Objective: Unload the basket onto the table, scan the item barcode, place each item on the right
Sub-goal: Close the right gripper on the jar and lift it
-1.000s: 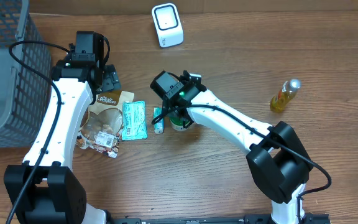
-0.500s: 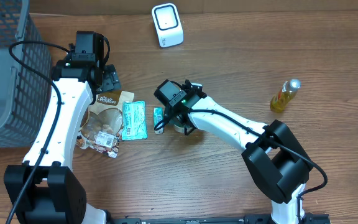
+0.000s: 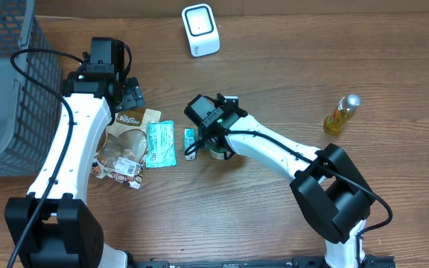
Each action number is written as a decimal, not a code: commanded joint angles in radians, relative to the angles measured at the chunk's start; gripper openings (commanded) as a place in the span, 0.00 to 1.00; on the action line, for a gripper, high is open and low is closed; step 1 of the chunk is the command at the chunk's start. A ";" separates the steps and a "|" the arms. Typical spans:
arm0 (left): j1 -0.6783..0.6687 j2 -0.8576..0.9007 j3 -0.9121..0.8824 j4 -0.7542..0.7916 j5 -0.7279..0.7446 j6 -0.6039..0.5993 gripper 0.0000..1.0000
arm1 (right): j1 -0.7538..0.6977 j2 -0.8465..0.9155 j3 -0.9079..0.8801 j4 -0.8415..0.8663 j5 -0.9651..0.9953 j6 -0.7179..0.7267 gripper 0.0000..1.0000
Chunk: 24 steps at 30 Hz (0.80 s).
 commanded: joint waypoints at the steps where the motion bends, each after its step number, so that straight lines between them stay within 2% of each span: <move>1: -0.008 0.010 0.003 0.002 -0.013 0.001 1.00 | -0.003 -0.021 0.083 -0.038 -0.018 -0.204 0.94; 5: -0.008 0.010 0.003 0.002 -0.013 0.001 1.00 | -0.003 -0.020 0.101 -0.057 -0.106 -0.301 0.88; 8: -0.008 0.010 0.003 0.002 -0.013 0.001 1.00 | -0.003 -0.018 0.101 -0.073 -0.110 -0.301 0.78; 14: -0.008 0.010 0.003 0.002 -0.013 0.001 1.00 | -0.003 -0.018 0.101 -0.093 -0.110 -0.301 0.73; 18: -0.008 0.010 0.003 0.002 -0.013 0.001 1.00 | -0.003 -0.018 0.101 -0.107 -0.091 -0.301 0.62; 20: -0.008 0.010 0.003 0.002 -0.013 0.001 0.99 | -0.005 -0.018 0.101 -0.110 -0.068 -0.301 0.53; 24: -0.008 0.010 0.003 0.002 -0.013 0.001 1.00 | -0.026 -0.018 0.101 -0.093 -0.047 -0.269 0.50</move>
